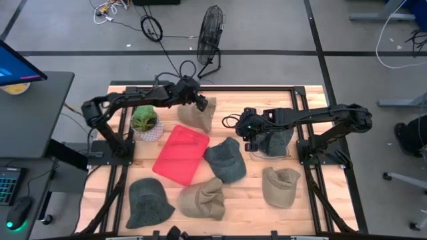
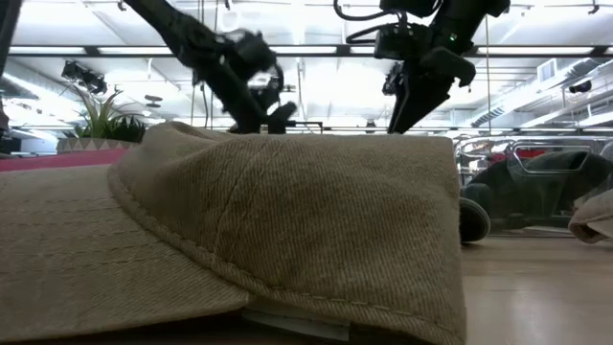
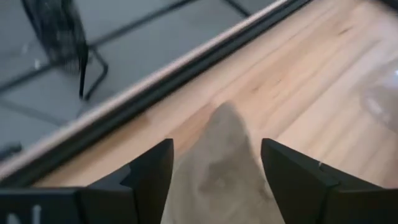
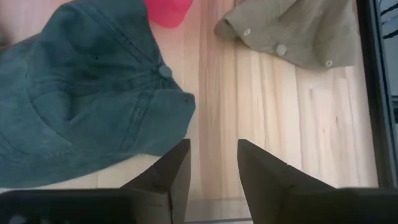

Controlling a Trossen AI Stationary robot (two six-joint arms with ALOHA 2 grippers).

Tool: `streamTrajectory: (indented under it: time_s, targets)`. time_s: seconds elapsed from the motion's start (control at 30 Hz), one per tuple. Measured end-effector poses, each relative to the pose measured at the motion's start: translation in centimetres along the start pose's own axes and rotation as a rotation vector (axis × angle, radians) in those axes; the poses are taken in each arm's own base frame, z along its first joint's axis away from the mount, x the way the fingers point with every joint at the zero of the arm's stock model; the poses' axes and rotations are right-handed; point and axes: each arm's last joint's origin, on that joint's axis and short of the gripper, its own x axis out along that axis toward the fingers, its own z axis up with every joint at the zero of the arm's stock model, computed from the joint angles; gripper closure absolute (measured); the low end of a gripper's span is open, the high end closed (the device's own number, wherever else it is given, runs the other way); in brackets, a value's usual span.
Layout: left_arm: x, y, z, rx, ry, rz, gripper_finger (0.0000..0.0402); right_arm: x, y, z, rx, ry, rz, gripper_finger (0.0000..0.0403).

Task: Pick & Place hat
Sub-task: Put the top brown cap into the red bin

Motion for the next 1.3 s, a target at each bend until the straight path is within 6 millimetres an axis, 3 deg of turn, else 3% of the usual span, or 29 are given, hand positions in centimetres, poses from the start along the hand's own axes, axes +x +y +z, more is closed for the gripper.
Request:
streamTrajectory:
  time_s: [0.27,0.5,0.63,0.77,0.83,0.93,1.1,1.2,1.3]
  targets:
    - [4.5,0.4,-3.2,-0.133,0.124,0.099,0.0157,0.0,0.0,0.1,0.002,-0.010,-0.003,0.0269]
    - [5.4,0.3,-4.0,-0.097,0.147,0.120,0.0181,0.0,0.0,0.1,-0.003,-0.014,-0.004,0.0269]
    - [5.3,0.1,-4.1,-0.001,0.153,0.113,0.0244,0.0,-0.1,0.1,-0.005,-0.014,-0.005,0.0269]
    - [5.0,-0.2,-3.9,0.056,0.145,0.097,0.0357,0.0,-0.1,0.2,-0.001,-0.017,-0.005,0.0269]
    - [4.0,-0.6,-3.3,0.085,0.125,0.078,0.0385,0.0,-0.1,0.2,0.004,-0.016,-0.005,0.0269]
    - [1.4,-1.6,-1.8,0.163,0.047,0.032,0.0388,0.0,0.0,0.2,0.007,-0.017,-0.005,0.0269]
    - [-6.2,-3.5,0.8,0.354,-0.111,-0.074,0.0396,0.0,0.0,0.2,0.007,-0.017,-0.004,0.0269]
    - [-11.1,-4.4,0.6,0.525,-0.135,-0.161,0.0395,0.0,0.0,0.2,0.007,-0.018,-0.005,0.0269]
    - [-14.7,-5.0,-1.0,0.681,-0.063,-0.256,0.0396,0.0,-0.1,0.2,0.008,-0.022,-0.006,0.0269]
